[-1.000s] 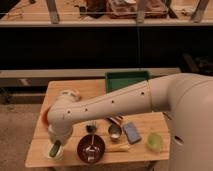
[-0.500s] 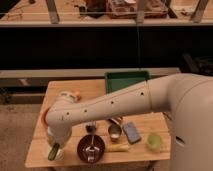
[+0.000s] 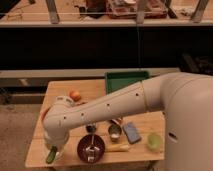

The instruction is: Place pepper in paper cup

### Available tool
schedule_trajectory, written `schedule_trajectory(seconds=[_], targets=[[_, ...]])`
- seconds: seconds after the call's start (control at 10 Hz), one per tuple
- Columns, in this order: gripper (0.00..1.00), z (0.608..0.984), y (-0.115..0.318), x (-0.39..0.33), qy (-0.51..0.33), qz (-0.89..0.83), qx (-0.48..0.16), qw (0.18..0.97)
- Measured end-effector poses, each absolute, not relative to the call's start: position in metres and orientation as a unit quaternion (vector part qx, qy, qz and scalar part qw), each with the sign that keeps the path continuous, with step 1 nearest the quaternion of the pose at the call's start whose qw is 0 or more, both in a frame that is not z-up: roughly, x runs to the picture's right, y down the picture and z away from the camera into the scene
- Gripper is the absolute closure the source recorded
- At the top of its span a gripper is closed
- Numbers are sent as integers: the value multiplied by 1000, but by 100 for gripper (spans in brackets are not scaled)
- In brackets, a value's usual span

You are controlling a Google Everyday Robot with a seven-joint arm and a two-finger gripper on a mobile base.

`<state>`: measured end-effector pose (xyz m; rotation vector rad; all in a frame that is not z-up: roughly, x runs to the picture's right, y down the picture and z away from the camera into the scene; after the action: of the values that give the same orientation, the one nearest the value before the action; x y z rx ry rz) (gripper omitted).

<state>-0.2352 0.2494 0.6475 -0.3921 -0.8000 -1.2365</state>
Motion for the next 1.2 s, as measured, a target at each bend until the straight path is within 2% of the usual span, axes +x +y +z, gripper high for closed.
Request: schedule_trajectory(seconds=[0.5,0.6,0.8,0.9,1.2], targets=[[68,652,252,-245,-359,-561,-178,724],[65,653,252,-247,-357,-561,-178,725],[46,657,255,-250,-352,-563,-179,726],[40,659,256,-251,-350,-563,-179,727],[38,664,256,-252,-337,-564,-174,733]])
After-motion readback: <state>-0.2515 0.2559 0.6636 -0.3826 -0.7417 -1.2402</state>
